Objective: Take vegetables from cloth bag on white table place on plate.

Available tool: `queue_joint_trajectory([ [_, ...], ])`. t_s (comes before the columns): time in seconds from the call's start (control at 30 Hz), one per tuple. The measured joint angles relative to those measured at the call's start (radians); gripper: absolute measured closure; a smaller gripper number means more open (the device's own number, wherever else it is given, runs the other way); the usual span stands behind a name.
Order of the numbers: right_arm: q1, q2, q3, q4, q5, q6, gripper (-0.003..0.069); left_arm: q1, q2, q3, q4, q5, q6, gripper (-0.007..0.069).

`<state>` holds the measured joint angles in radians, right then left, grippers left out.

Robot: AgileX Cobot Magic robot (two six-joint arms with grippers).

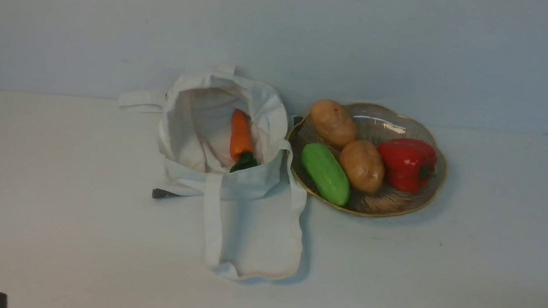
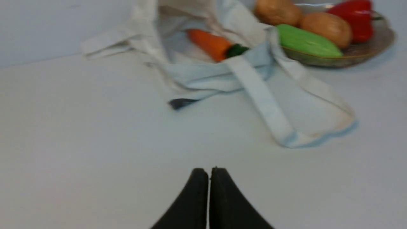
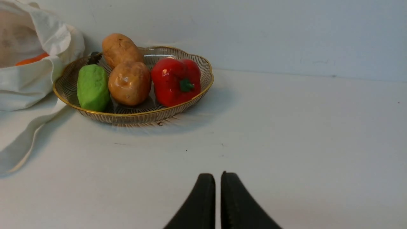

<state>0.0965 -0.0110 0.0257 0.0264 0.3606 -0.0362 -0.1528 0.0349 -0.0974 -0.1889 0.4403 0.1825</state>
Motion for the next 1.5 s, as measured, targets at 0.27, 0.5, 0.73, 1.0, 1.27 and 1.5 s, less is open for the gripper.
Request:
queue_joint_trajectory([
  [0.27, 0.000, 0.000, 0.000, 0.000, 0.000, 0.000, 0.0637, 0.142, -0.045, 0.082, 0.017, -0.003, -0.004, 0.0629],
  [0.5, 0.000, 0.000, 0.000, 0.000, 0.000, 0.000, 0.0637, 0.143, -0.045, 0.122, 0.067, -0.055, -0.039, 0.0629],
  [0.73, 0.000, 0.000, 0.000, 0.000, 0.000, 0.000, 0.0637, 0.125, -0.045, 0.124, 0.125, -0.056, -0.087, 0.0629],
  [1.0, 0.000, 0.000, 0.000, 0.000, 0.000, 0.000, 0.0637, 0.120, -0.045, 0.124, 0.129, -0.056, -0.090, 0.0629],
  [1.27, 0.000, 0.000, 0.000, 0.000, 0.000, 0.000, 0.0637, 0.109, -0.045, 0.124, 0.131, -0.056, -0.090, 0.0629],
  [1.5, 0.000, 0.000, 0.000, 0.000, 0.000, 0.000, 0.0637, 0.109, -0.045, 0.124, 0.132, -0.056, -0.090, 0.0629],
])
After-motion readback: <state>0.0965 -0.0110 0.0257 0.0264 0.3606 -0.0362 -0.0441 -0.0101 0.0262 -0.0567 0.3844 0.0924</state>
